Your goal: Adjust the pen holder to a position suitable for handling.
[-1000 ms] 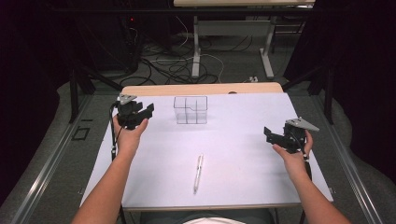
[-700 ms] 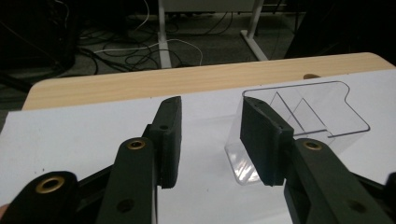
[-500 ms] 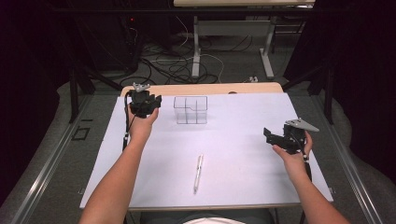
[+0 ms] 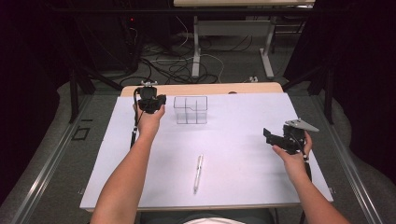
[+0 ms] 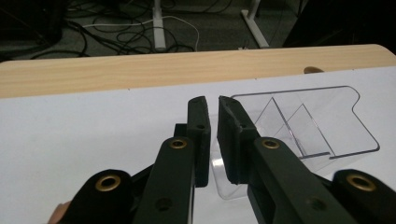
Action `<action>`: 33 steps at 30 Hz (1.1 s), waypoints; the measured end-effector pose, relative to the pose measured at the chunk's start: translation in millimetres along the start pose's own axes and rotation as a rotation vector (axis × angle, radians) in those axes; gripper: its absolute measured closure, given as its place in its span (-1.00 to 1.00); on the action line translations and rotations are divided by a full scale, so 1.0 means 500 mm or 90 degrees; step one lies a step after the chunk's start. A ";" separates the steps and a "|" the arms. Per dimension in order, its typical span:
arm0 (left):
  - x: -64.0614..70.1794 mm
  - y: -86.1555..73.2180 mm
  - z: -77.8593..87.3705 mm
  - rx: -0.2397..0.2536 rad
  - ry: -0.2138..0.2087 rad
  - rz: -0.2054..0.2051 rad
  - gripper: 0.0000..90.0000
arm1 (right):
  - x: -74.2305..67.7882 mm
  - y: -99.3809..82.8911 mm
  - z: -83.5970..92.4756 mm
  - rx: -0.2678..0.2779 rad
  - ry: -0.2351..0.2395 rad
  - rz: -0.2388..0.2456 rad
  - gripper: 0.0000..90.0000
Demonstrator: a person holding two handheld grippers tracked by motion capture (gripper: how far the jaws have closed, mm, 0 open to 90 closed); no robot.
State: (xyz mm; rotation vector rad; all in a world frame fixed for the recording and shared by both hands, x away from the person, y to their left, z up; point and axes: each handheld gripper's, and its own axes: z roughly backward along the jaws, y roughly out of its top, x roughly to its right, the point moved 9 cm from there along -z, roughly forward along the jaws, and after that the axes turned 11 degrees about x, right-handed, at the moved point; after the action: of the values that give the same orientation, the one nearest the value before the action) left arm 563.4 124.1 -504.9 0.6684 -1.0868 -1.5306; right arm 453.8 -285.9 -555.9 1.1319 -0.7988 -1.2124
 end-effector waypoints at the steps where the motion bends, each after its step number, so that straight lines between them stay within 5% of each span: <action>1: 0.001 -0.003 -0.004 -0.005 -0.002 0.000 0.88 | -0.001 0.001 -0.001 0.006 0.001 -0.004 -0.69; 17: 0.016 -0.041 -0.063 -0.063 -0.005 -0.003 1.00 | -0.001 -0.005 0.000 0.002 0.008 -0.016 -0.68; 33: 0.028 -0.054 -0.078 -0.077 -0.006 -0.019 1.00 | -0.004 -0.009 -0.005 -0.002 0.013 -0.028 -0.68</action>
State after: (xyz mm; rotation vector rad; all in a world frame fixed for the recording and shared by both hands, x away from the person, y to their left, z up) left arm 581.5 99.3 -543.7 0.5971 -0.9859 -1.6133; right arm 454.3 -283.1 -560.6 1.1624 -0.7598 -1.2367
